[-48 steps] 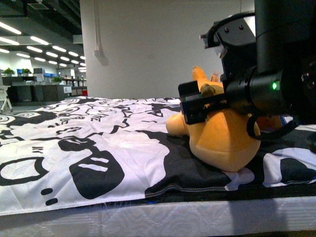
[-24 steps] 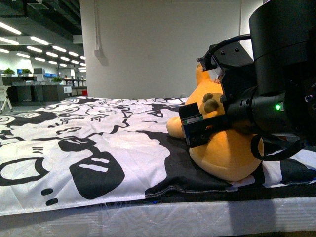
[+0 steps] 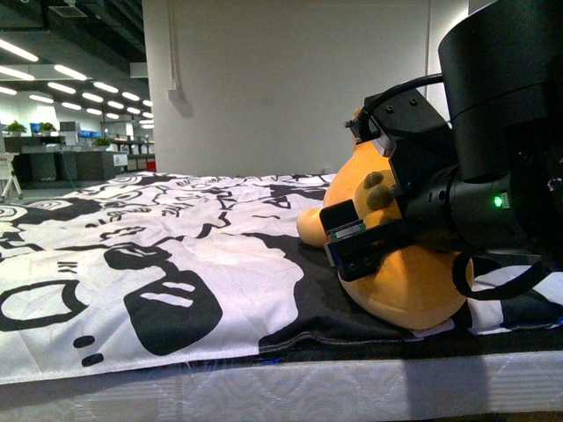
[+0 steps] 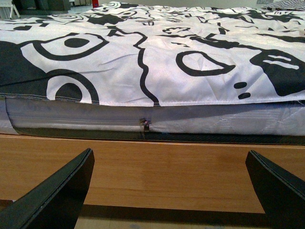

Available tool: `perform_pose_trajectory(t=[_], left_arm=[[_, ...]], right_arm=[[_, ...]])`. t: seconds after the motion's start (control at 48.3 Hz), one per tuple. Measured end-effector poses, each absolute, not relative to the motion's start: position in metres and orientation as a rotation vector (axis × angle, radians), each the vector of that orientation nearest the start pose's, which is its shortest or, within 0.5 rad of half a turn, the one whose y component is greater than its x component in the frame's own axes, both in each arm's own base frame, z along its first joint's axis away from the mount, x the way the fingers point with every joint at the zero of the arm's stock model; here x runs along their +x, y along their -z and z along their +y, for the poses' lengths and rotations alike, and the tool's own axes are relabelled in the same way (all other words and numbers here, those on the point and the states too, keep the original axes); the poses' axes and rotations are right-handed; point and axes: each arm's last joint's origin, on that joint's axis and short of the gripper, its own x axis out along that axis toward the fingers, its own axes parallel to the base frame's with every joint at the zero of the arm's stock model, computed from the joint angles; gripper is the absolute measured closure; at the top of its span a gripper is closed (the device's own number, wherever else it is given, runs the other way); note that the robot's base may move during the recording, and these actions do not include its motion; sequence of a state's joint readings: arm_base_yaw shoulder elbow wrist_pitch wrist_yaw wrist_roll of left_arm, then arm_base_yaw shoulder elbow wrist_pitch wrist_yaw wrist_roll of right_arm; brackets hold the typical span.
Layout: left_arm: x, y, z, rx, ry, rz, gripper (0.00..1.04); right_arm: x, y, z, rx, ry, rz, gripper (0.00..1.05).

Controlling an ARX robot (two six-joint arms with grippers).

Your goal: Put away toys

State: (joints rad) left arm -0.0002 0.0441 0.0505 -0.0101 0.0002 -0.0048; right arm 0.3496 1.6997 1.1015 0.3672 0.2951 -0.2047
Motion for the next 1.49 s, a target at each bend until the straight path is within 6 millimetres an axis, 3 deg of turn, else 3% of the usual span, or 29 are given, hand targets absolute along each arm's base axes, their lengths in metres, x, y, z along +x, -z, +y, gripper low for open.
perform_pose_trajectory(t=[0.311,0.642,0.891,1.118,1.346,1.491], left_arm=[[0.098,-0.176,0.000,-0.005,0.000,0.004,0.06],[0.098,-0.176,0.000,-0.005,0.000,0.004,0.06],[0.098,-0.176,0.000,-0.005,0.000,0.004,0.06],[0.098,-0.176,0.000,-0.005,0.000,0.004,0.06],[0.098,-0.176,0.000,-0.005,0.000,0.004,0.06],[0.098,-0.176,0.000,-0.005,0.000,0.004,0.06]], right_arm=[[0.355,-0.268,0.123,-0.241,-0.092,0.172,0.53],[0.341,-0.297,0.104,-0.095,-0.109,0.125,0.83],[0.315,-0.334,0.080,0.023,-0.134,0.036,0.85],[0.257,-0.370,0.047,0.151,-0.180,-0.088,0.85],[0.210,-0.371,0.029,0.175,-0.203,-0.162,0.85],[0.176,-0.359,0.015,0.170,-0.190,-0.209,0.85]])
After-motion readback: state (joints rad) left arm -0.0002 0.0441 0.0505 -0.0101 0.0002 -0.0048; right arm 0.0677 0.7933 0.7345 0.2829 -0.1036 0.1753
